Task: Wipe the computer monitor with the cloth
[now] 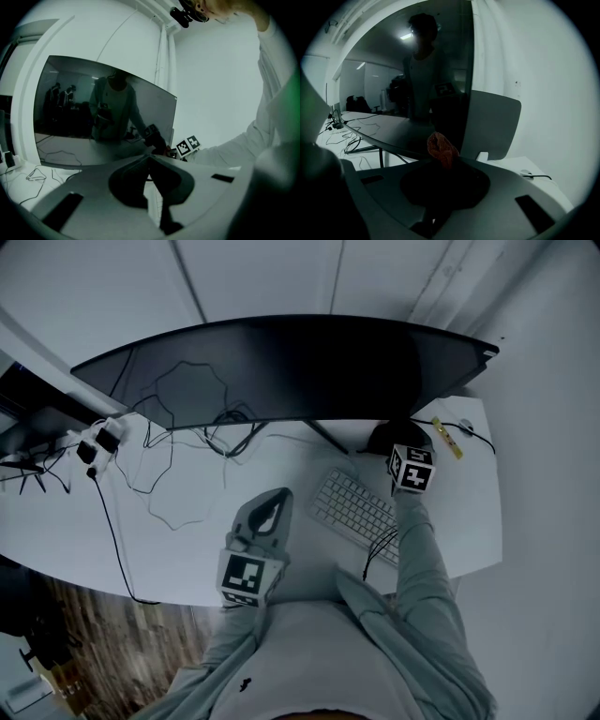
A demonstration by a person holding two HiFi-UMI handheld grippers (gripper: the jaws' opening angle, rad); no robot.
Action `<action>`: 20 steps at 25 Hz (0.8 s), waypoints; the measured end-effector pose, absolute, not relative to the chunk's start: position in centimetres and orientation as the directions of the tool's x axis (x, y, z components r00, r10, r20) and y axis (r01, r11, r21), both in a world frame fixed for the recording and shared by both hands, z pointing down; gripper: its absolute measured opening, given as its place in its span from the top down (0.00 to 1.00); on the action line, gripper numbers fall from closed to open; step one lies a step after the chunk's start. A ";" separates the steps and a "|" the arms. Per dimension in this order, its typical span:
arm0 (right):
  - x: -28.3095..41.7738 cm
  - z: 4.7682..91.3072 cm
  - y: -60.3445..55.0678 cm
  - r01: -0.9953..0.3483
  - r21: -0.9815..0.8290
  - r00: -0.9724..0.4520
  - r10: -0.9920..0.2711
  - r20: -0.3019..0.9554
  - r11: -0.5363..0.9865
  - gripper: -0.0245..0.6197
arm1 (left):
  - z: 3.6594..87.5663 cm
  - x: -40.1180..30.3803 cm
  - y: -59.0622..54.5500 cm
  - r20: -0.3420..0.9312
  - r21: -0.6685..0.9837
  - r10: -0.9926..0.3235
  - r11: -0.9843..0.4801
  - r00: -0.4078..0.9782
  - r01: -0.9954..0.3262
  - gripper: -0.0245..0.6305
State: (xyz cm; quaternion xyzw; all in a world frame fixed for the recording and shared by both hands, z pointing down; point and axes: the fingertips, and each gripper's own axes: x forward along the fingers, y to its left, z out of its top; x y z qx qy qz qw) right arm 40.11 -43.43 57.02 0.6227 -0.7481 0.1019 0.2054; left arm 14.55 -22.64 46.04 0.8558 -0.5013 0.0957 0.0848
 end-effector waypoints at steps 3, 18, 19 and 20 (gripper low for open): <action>41.7 57.0 -43.4 -0.978 0.099 -0.123 -0.890 0.439 0.184 0.91 | 45.8 15.0 -22.7 0.251 0.043 -0.840 -0.486 0.480 -0.873 0.93; 42.1 54.3 -43.4 -0.976 0.124 -0.114 -0.906 0.407 0.178 0.91 | 44.4 14.6 -21.9 0.227 0.022 -0.854 -0.476 0.468 -0.879 0.93; 42.1 53.6 -43.3 -0.976 0.126 -0.115 -0.911 0.395 0.178 0.91 | 44.1 14.6 -21.8 0.220 0.018 -0.855 -0.477 0.469 -0.879 0.93; 42.1 53.0 -43.2 -0.975 0.130 -0.116 -0.916 0.383 0.178 0.91 | 43.8 14.7 -21.7 0.215 0.013 -0.856 -0.480 0.471 -0.877 0.93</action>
